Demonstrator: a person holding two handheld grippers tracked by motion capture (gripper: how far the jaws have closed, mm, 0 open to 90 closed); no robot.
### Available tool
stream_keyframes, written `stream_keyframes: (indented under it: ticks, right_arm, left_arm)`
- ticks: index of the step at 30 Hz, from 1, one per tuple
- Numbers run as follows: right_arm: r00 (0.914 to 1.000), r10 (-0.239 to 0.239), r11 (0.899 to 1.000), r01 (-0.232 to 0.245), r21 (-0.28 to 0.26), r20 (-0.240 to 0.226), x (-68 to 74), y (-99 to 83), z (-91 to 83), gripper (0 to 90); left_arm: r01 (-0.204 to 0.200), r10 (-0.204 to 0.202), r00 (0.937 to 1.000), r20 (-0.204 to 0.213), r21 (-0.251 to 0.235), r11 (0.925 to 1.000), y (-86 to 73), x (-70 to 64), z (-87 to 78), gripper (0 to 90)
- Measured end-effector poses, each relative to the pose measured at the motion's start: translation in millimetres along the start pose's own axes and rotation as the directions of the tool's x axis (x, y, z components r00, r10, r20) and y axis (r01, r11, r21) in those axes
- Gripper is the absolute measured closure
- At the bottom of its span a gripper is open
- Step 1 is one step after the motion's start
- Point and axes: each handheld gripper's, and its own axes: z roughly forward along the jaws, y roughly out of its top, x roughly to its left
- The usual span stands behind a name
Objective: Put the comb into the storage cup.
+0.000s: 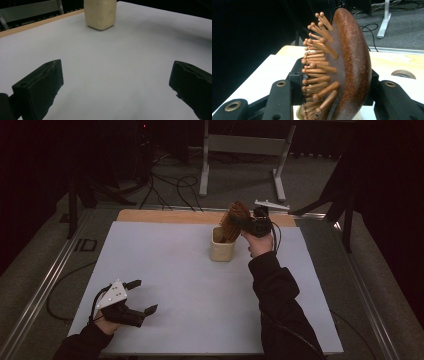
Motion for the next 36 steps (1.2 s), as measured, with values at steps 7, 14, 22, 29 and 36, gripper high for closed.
stream_keyframes:
  ticks: [7,14,22,29,36]
  right_arm:
    - [0.9997,0.019,1.0,-0.02,0.004,0.014,-3.9,-0.9,-0.4,48.1]
    - [0.9994,0.017,1.0,-0.017,0.009,0.031,-9.0,-2.6,-0.6,45.0]
    - [0.9995,-0.007,0.999,0.006,0.032,0.029,-9.6,-2.2,-0.1,29.7]
    - [0.9991,-0.034,0.999,0.033,0.038,0.024,-9.3,-3.6,-2.3,16.6]
    - [0.997,-0.077,0.995,0.077,0.062,-0.001,-9.1,-6.3,-3.2,9.4]
  left_arm:
    - [-0.003,0.003,1.0,0.002,0.003,1.0,0.1,-0.5,0.4,0.1]
    - [-0.001,0.001,1.0,0.006,0.004,1.0,0.0,-0.4,0.7,0.1]
    - [-0.002,0.002,1.0,0.008,0.005,1.0,0.1,-0.6,0.6,0.1]
    - [-0.004,0.004,0.9999,0.01,0.007,1.0,0.1,-0.9,1.1,0.1]
    - [-0.007,0.007,0.9999,0.011,0.006,1.0,0.4,-1.5,1.0,0.1]
